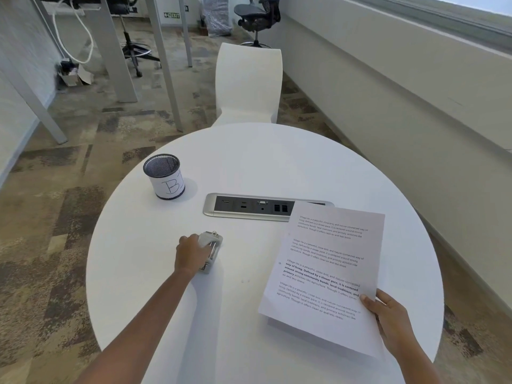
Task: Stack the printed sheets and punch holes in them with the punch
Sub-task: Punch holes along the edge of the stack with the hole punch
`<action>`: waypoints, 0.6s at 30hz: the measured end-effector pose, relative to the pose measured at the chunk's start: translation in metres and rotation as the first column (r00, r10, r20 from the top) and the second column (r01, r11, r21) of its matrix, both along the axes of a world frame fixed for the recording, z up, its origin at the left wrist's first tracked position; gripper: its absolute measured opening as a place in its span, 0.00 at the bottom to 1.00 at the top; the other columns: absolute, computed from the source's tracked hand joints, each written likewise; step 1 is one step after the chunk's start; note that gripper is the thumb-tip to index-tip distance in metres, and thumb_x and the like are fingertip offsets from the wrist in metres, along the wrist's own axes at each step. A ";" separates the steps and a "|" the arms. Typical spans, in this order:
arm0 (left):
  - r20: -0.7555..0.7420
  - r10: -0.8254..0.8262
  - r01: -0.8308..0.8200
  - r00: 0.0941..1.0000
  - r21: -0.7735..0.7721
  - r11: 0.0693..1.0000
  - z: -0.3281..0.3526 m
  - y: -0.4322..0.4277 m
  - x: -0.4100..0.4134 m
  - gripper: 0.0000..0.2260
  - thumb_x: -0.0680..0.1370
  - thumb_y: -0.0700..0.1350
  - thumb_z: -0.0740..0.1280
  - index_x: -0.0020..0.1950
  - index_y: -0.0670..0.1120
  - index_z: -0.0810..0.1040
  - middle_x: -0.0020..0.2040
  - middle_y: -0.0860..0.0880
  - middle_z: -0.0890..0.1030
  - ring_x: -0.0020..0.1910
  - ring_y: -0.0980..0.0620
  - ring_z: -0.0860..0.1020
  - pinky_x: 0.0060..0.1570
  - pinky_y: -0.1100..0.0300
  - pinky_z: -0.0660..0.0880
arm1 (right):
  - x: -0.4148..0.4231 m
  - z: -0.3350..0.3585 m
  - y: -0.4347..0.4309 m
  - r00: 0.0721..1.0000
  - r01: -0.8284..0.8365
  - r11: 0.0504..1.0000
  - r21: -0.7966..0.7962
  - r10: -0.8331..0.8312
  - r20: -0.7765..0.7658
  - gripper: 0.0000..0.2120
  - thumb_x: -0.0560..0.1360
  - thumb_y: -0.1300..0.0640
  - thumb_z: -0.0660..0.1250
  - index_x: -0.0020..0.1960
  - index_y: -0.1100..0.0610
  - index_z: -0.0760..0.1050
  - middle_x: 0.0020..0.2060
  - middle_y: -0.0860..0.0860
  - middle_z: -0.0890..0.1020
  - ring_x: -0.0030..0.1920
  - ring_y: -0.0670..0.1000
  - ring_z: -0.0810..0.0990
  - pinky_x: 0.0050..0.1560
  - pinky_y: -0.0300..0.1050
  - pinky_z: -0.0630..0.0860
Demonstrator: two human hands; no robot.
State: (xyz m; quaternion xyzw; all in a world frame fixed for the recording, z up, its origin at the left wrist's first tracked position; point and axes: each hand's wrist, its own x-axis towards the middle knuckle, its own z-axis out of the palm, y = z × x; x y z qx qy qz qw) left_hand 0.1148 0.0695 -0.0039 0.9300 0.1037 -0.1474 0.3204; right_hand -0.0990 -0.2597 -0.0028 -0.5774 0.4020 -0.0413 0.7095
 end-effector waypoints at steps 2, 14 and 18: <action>-0.003 0.011 -0.011 1.000 -0.009 1.000 0.002 -0.001 -0.002 0.15 0.74 0.40 0.64 0.59 0.34 0.73 0.58 0.33 0.72 0.58 0.35 0.72 0.56 0.49 0.70 | -0.001 0.000 -0.002 1.000 0.007 1.000 -0.001 -0.007 -0.003 0.11 0.73 0.68 0.64 0.53 0.59 0.76 0.33 0.49 0.86 0.33 0.50 0.85 0.38 0.45 0.82; 0.332 -0.371 0.460 0.867 -0.251 0.851 0.011 -0.068 -0.066 0.17 0.77 0.39 0.63 0.66 0.39 0.70 0.58 0.39 0.76 0.58 0.45 0.75 0.58 0.61 0.67 | -0.019 -0.001 -0.017 1.000 0.006 1.000 -0.015 -0.007 -0.021 0.10 0.73 0.66 0.65 0.51 0.55 0.77 0.34 0.50 0.87 0.33 0.50 0.85 0.33 0.44 0.83; -0.071 -0.466 0.372 0.882 -0.503 0.780 -0.002 -0.109 -0.096 0.19 0.79 0.48 0.61 0.68 0.43 0.67 0.60 0.43 0.77 0.58 0.47 0.76 0.54 0.60 0.71 | -0.021 -0.002 -0.017 0.999 -0.020 0.999 -0.027 0.019 -0.033 0.11 0.72 0.65 0.66 0.54 0.56 0.77 0.35 0.49 0.87 0.35 0.49 0.85 0.34 0.44 0.80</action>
